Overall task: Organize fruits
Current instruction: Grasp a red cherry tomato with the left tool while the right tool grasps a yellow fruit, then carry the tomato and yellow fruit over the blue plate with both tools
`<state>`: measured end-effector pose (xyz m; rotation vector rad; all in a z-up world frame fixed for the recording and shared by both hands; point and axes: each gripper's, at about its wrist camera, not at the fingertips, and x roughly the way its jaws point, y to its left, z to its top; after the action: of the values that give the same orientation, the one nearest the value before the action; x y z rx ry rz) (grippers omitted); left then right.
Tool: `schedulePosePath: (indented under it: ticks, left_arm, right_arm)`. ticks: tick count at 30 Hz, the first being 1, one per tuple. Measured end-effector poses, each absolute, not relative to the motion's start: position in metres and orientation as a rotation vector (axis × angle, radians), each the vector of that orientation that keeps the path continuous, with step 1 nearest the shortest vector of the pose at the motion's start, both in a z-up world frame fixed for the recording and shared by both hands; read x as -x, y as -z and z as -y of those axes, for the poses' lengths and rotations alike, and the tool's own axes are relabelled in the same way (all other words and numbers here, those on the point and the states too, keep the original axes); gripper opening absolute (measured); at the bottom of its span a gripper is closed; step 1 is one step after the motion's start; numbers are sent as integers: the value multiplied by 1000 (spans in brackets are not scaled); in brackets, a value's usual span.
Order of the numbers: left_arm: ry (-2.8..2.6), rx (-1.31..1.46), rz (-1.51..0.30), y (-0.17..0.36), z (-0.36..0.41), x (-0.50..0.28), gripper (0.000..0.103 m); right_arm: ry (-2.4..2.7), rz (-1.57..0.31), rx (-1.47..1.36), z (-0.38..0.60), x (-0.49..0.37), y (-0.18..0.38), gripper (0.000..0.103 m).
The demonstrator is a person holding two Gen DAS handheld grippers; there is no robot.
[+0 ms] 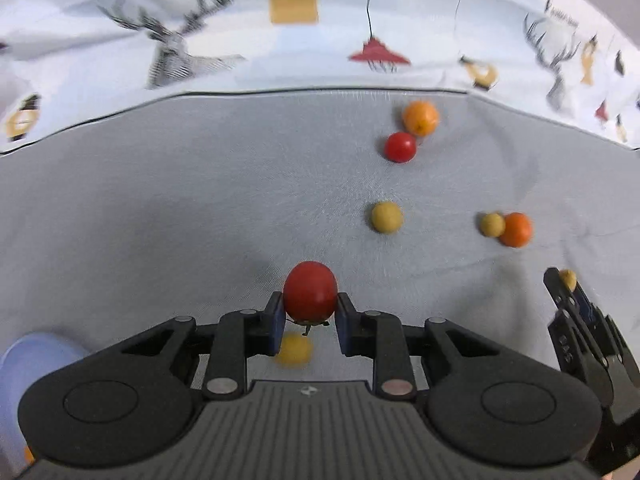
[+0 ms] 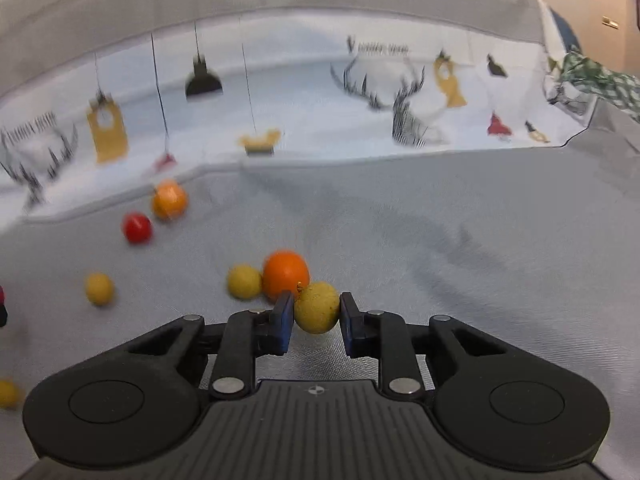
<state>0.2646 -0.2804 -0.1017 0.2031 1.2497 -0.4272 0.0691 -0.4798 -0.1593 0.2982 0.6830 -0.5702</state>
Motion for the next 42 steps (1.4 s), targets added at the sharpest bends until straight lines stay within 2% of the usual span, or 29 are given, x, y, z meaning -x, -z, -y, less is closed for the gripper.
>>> schedulePosePath:
  ticks: [5, 12, 26, 42]
  left_arm:
    - [414, -156, -1218, 44, 225, -213, 29]
    - [370, -127, -1191, 2, 138, -128, 29]
    - [242, 31, -1187, -2, -19, -18, 29]
    - [262, 93, -1115, -3, -54, 7, 29]
  right_arm:
    - [433, -623, -366, 438, -8, 97, 25]
    - [169, -669, -424, 354, 47, 42, 25]
    - [-143, -675, -256, 222, 94, -26, 25]
    - [-139, -655, -100, 176, 111, -48, 25]
